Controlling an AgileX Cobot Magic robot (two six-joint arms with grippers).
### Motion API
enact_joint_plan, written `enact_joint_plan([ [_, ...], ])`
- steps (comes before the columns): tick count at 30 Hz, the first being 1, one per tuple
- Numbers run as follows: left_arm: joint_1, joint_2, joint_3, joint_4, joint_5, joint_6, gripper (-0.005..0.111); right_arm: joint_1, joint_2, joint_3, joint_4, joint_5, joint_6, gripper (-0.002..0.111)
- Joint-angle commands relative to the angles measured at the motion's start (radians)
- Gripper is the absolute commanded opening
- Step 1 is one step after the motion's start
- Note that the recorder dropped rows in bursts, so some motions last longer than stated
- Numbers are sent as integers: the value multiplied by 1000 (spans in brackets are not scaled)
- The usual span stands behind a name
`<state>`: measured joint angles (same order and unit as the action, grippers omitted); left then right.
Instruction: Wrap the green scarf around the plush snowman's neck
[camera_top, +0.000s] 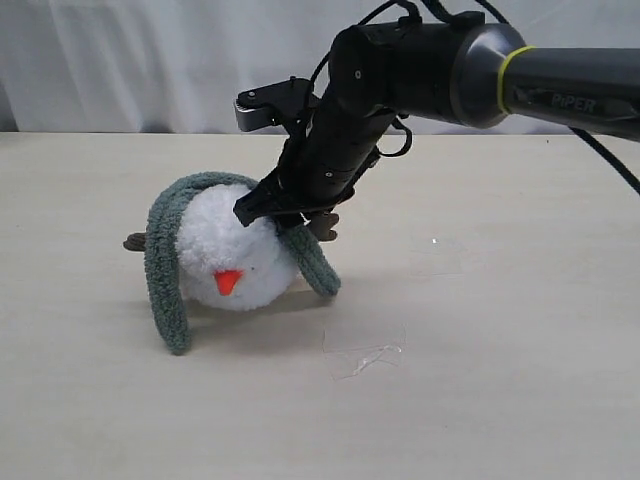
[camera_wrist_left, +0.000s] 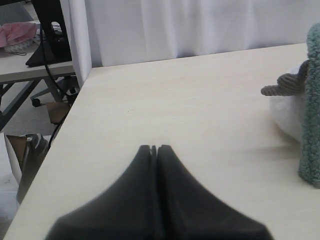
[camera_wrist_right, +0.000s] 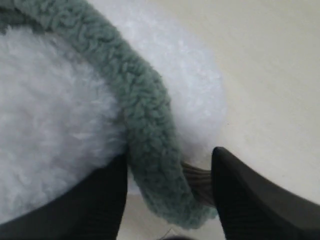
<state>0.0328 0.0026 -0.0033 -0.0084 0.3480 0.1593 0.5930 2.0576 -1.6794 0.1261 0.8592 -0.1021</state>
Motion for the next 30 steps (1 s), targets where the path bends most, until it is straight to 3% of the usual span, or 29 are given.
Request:
enact_joint_plan([
  [1, 1, -3, 3, -3, -16, 1, 0, -14, -2, -14, -14, 2, -18, 55],
  [24, 1, -3, 3, -3, -16, 1, 0, -14, -216, -16, -61, -5, -99, 55],
  [30, 1, -3, 3, -3, -16, 1, 0, -9, -294, 41, -44, -4, -125, 36],
])
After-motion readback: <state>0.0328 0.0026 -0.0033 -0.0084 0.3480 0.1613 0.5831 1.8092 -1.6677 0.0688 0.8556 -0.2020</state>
